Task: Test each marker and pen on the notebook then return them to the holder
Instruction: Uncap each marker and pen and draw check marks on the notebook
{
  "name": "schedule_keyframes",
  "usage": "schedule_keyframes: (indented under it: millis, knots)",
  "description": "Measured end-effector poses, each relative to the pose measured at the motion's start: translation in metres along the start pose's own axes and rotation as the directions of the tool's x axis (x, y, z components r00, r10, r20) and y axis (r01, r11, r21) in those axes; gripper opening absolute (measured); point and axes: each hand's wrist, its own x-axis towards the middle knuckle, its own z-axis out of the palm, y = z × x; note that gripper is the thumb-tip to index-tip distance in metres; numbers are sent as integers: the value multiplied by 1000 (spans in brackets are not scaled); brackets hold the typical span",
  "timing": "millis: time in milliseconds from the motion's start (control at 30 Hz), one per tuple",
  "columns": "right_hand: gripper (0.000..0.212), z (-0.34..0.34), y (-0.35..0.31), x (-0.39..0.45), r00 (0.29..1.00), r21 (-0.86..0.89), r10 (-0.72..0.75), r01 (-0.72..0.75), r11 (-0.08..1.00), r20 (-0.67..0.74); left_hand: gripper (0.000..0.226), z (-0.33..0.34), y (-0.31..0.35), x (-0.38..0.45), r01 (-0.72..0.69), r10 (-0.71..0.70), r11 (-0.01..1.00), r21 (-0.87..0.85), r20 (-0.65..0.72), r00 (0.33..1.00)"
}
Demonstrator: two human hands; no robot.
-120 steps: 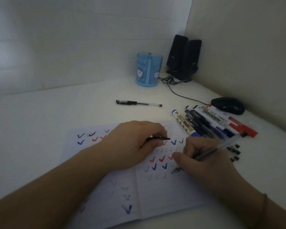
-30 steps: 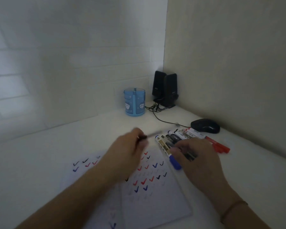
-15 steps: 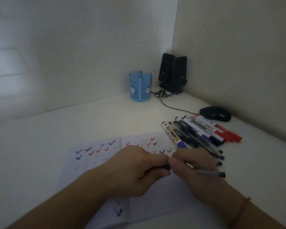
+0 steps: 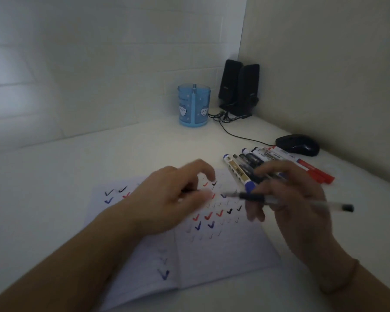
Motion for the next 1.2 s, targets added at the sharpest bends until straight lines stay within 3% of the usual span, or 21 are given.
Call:
schedule_keyframes:
  millis: [100, 233, 333, 500, 700, 867, 1033, 1133, 1200]
  knots:
    - [38, -1, -4, 6, 986, -2, 168, -168, 986, 3, 22, 0, -5, 1, 75, -80, 994, -78, -62, 995]
    - [23, 8, -2, 1, 967, -238, 254, -244, 940, 8, 31, 8, -7, 4, 84, -86, 996, 38, 72, 994]
    - [17, 12, 0, -2, 958, -309, 284, -263, 914, 24, 30, 10, -8, 5, 63, -71, 996, 70, 118, 990]
    - [35, 14, 5, -3, 967, -493, 243, -251, 833, -81, 26, 11, -10, 5, 6, -14, 997, 78, 101, 995]
    - [32, 15, 9, -5, 978, -570, 207, -168, 804, 3, 23, 13, -11, 6, -129, 121, 988, 90, 88, 989]
    - [33, 14, 10, -4, 976, -577, 214, -152, 803, 41, 24, 14, -11, 6, -129, 120, 987, 94, 94, 988]
    - [37, 15, 8, -3, 981, -577, 192, -169, 799, -21, 23, 13, -10, 6, -134, 131, 990, 40, 67, 989]
    - [36, 12, 2, 1, 967, -365, 238, -254, 896, -88, 30, 12, -9, 5, -19, 20, 999, -44, 21, 1000]
    - [33, 7, -1, 3, 957, -163, 285, -288, 944, -48, 27, 13, -9, 5, 49, -50, 995, -92, -16, 999]
